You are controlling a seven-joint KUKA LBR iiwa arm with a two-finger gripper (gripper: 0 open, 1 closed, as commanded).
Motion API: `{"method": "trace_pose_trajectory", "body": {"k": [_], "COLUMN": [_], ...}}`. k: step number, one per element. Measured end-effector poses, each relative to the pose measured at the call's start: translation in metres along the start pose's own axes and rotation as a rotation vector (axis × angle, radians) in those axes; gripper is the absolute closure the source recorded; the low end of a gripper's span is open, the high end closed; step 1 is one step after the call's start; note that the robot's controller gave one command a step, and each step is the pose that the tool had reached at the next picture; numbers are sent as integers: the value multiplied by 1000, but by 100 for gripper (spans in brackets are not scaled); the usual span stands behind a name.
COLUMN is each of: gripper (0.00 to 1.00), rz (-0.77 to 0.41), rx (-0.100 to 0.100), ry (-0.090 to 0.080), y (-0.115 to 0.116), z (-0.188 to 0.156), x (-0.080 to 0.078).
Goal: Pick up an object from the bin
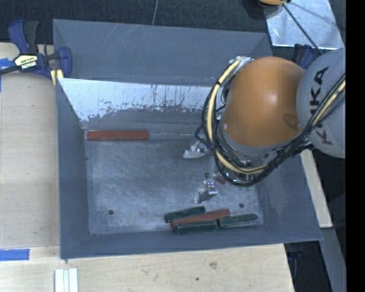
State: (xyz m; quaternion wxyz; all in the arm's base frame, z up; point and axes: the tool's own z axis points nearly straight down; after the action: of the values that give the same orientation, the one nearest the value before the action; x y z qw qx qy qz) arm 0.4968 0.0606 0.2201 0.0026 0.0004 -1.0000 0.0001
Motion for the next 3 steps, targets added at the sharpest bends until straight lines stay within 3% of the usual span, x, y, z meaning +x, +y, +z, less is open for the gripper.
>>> {"method": "trace_pose_trajectory", "body": {"k": [1,2,3], "gripper": [0,0,0], "rz": [1,-22,-23], "rx": [-1,-1,-1], "ry": [-8,-16,-8], "y": [0,-4,-21], "z": [-4,37,86], "x": [-2,0,8]}}
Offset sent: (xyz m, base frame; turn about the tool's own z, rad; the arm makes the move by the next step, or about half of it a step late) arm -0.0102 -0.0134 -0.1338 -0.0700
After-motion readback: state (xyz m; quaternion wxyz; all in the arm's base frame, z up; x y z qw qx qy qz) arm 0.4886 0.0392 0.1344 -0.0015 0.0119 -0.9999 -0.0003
